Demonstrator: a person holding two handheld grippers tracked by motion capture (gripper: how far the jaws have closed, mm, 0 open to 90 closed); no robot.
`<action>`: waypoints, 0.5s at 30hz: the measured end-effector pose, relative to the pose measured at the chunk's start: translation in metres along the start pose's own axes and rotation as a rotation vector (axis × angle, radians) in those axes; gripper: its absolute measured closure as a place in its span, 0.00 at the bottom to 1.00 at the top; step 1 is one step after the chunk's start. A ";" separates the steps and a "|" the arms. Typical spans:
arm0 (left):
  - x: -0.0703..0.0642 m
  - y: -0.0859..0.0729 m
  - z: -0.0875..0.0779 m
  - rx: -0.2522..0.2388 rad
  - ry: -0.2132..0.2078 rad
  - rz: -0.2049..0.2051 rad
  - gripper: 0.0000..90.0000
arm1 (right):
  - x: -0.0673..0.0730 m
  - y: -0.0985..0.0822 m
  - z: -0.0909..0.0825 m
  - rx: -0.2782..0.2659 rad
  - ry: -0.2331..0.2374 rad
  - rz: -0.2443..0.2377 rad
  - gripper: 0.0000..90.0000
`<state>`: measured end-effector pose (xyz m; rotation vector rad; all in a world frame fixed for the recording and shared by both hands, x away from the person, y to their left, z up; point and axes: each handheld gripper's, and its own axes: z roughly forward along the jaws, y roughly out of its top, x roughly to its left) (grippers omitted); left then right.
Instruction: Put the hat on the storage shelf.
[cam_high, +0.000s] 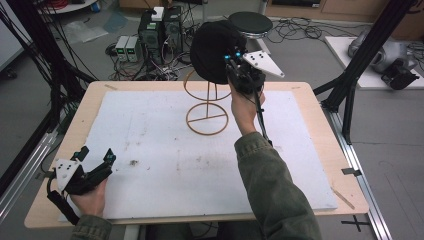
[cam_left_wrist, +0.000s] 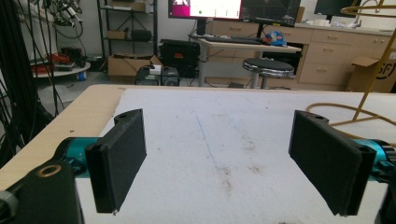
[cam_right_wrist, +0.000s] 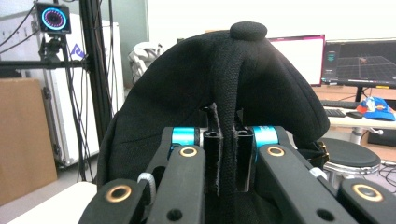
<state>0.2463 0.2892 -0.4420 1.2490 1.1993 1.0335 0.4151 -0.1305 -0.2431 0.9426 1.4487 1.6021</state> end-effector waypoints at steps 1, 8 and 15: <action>0.000 0.000 0.000 -0.002 0.001 -0.003 0.21 | 0.000 0.000 0.000 0.000 0.000 0.000 0.97; 0.000 0.000 0.000 -0.001 0.002 0.004 0.21 | 0.006 -0.002 0.020 0.040 0.016 0.034 0.96; 0.000 0.000 0.001 0.000 -0.003 0.003 0.21 | 0.016 -0.013 0.031 0.150 0.020 0.027 0.96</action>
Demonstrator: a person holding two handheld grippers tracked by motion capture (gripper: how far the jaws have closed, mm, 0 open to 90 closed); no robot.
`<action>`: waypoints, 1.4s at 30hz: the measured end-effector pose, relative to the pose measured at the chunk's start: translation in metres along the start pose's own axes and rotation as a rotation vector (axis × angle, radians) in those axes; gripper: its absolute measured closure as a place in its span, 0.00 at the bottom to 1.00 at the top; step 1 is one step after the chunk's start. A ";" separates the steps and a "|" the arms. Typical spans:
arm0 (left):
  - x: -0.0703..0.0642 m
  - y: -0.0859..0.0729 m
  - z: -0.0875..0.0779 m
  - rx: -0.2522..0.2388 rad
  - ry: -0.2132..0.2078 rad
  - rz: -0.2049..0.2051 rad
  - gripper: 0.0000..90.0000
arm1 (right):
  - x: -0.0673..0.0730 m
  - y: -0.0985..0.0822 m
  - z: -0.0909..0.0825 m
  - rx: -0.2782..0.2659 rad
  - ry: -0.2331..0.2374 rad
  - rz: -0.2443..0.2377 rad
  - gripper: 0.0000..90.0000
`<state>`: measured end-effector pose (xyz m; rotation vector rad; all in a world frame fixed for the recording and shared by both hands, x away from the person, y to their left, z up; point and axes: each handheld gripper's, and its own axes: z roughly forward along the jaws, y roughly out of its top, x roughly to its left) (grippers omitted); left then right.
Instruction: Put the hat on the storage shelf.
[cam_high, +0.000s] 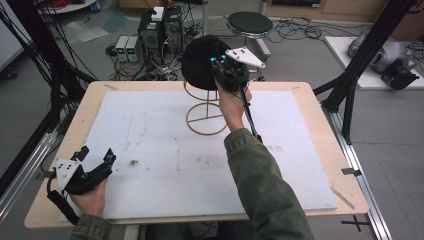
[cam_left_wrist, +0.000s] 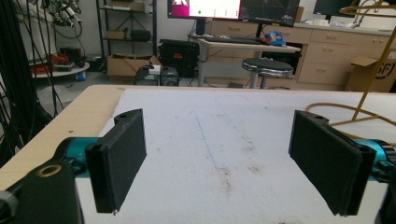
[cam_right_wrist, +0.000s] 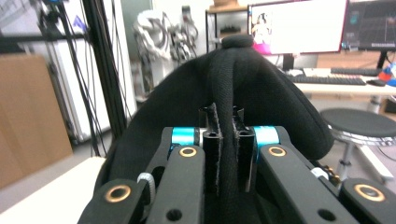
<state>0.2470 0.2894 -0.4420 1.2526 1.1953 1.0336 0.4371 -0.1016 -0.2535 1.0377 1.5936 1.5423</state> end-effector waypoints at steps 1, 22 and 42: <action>0.000 0.000 0.000 0.000 0.001 0.000 0.21 | 0.001 -0.001 0.001 0.011 -0.002 -0.003 0.96; -0.001 0.000 0.000 0.000 -0.001 -0.004 0.21 | 0.002 -0.014 -0.005 0.066 -0.047 0.001 0.92; -0.002 0.001 0.000 -0.004 -0.008 -0.001 0.22 | -0.004 -0.008 -0.016 0.049 -0.040 0.011 0.73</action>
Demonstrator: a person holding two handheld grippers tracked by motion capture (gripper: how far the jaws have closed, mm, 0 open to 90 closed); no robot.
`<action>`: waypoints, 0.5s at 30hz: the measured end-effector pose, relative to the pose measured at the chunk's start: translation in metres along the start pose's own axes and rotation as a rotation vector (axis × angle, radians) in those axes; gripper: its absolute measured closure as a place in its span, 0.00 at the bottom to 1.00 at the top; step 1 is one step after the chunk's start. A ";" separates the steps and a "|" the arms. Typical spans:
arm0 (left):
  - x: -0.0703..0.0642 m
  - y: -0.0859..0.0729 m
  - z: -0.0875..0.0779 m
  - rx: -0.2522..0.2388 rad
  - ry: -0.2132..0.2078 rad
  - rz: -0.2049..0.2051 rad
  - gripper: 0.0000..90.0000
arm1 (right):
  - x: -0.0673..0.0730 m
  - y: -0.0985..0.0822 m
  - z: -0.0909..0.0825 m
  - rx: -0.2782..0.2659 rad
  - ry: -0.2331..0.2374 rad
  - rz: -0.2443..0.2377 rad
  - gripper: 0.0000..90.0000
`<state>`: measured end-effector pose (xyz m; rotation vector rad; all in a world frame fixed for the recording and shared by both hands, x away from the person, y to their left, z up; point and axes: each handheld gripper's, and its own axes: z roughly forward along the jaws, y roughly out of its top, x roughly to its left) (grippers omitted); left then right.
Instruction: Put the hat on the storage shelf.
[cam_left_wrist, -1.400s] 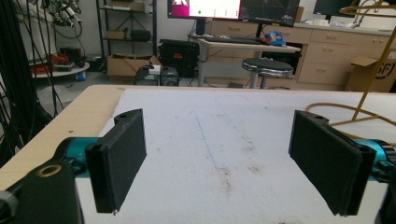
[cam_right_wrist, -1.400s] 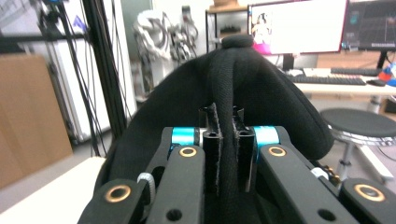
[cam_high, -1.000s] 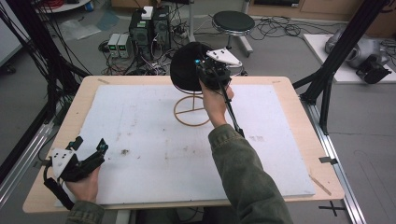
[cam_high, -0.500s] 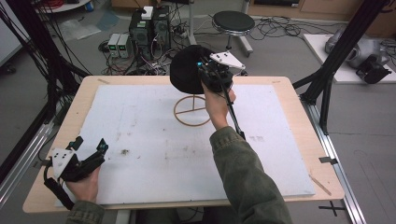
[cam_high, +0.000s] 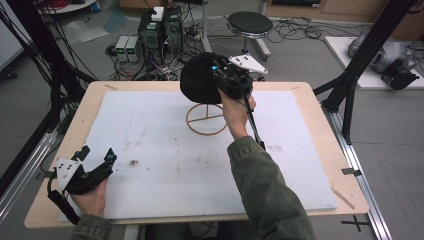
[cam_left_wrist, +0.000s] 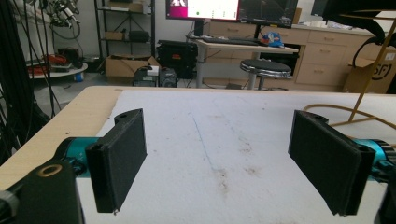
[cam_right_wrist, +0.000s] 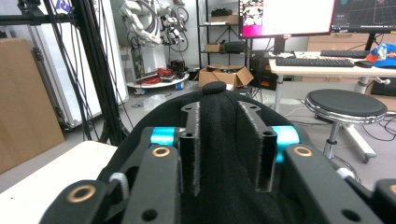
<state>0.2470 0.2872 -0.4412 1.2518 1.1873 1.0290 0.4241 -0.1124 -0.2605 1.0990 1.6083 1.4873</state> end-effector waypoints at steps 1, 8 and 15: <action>0.000 0.000 0.000 0.000 0.000 0.000 0.22 | -0.001 0.000 -0.001 -0.002 0.004 0.004 0.69; -0.001 0.000 0.000 0.001 -0.002 0.000 0.22 | -0.008 0.004 -0.009 0.007 -0.051 0.053 0.42; -0.004 0.000 0.001 0.005 -0.014 0.011 0.22 | -0.024 -0.005 -0.024 0.022 -0.062 0.065 0.38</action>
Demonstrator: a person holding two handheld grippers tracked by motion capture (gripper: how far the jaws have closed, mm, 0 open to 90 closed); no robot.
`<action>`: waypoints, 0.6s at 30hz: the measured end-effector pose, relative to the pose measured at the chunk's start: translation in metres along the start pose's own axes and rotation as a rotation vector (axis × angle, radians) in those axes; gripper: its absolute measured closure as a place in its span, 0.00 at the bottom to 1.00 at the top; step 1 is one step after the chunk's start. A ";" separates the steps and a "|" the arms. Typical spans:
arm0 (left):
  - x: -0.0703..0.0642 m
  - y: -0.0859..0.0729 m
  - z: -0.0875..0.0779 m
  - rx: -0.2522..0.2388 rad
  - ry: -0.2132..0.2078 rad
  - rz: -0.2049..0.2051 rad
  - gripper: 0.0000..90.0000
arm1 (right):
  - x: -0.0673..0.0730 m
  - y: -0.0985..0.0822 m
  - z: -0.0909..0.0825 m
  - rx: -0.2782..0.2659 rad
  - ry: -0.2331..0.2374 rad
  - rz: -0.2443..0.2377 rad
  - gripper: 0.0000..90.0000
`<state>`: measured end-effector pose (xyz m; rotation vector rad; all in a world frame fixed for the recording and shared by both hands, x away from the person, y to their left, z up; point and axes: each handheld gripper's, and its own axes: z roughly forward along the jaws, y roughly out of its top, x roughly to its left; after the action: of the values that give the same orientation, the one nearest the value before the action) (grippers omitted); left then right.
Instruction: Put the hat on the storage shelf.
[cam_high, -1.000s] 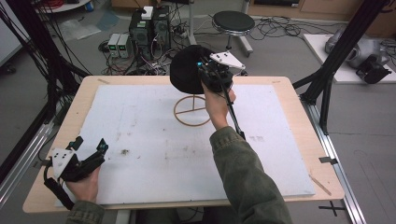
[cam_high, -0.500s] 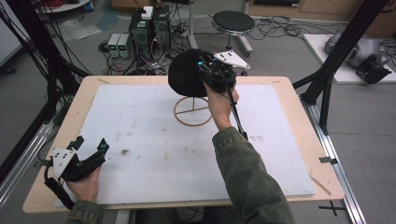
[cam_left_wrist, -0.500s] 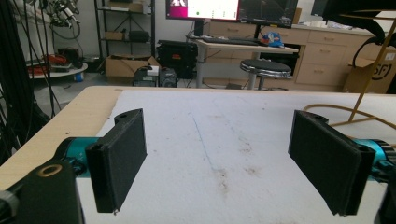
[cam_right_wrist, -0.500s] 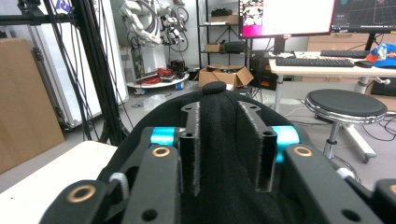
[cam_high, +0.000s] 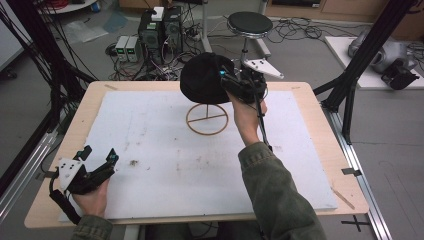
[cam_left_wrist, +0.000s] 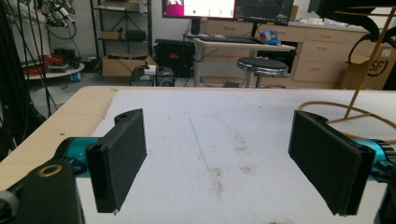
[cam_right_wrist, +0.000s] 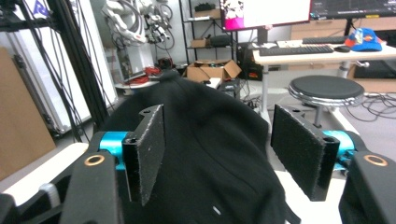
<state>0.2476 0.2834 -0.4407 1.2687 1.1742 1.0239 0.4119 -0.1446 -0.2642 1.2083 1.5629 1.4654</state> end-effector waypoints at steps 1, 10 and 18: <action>-0.001 0.000 0.000 -0.004 -0.001 -0.004 0.22 | -0.004 -0.002 -0.002 0.000 -0.005 0.002 0.38; -0.002 0.000 -0.001 0.003 -0.001 0.000 0.22 | -0.025 -0.012 -0.027 -0.036 -0.109 -0.015 0.31; -0.003 0.000 0.000 0.004 -0.004 0.005 0.22 | -0.041 -0.018 -0.049 -0.034 -0.124 -0.034 0.26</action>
<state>0.2469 0.2804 -0.4404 1.2772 1.1709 1.0225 0.3781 -0.1989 -0.2796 1.2233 1.4636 1.3638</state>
